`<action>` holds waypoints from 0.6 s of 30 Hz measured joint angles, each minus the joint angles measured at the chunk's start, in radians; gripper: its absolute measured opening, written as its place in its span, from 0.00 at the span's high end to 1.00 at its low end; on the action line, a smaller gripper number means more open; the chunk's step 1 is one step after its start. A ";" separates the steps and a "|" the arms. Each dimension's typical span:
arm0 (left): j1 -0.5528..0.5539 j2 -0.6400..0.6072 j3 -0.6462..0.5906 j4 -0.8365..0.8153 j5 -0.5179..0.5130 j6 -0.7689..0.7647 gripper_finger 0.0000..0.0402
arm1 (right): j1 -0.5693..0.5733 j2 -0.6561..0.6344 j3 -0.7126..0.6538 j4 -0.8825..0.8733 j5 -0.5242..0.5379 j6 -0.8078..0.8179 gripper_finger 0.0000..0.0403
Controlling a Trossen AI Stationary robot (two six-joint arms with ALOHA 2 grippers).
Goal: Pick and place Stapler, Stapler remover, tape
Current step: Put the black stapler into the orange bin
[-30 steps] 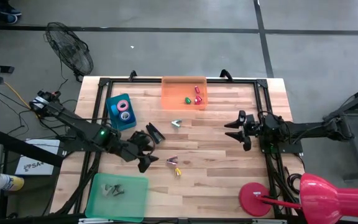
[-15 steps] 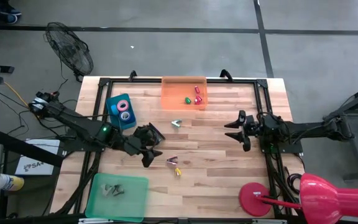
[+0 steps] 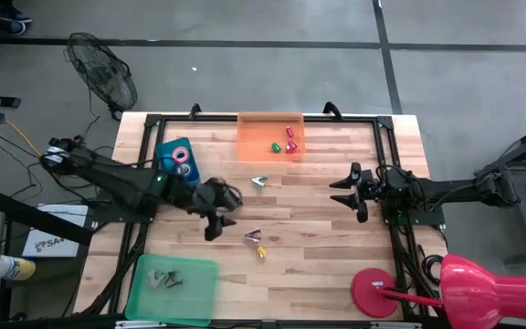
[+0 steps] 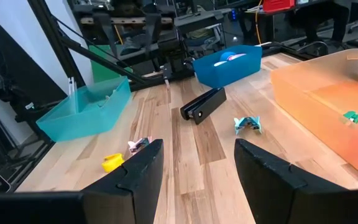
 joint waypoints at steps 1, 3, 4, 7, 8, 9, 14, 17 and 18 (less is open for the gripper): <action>0.030 0.004 0.000 -0.015 0.058 0.002 0.35 | 0.000 0.000 0.000 0.000 0.000 0.000 0.53; 0.091 0.022 0.000 -0.038 0.161 0.024 0.35 | 0.000 0.000 0.000 0.000 0.000 0.000 0.53; 0.116 0.029 0.000 -0.054 0.193 0.040 0.35 | 0.000 0.000 0.000 0.000 0.000 0.000 0.53; 0.184 0.047 0.000 -0.061 0.247 0.106 0.35 | 0.000 0.000 0.000 0.000 0.000 0.000 0.53; 0.204 0.054 0.000 -0.070 0.255 0.133 0.35 | 0.000 0.000 0.000 0.000 0.000 0.000 0.53; 0.223 0.060 0.000 -0.079 0.258 0.167 0.35 | 0.000 0.001 0.000 0.000 0.000 0.000 0.53; 0.293 0.085 0.004 -0.123 0.260 0.328 0.35 | 0.000 0.002 0.000 0.000 0.000 0.000 0.53; 0.331 0.114 0.037 -0.228 0.259 0.381 0.35 | 0.000 0.002 0.000 0.000 0.000 0.000 0.53; 0.342 0.127 0.053 -0.261 0.254 0.400 0.35 | 0.000 0.002 0.000 0.000 0.000 0.000 0.53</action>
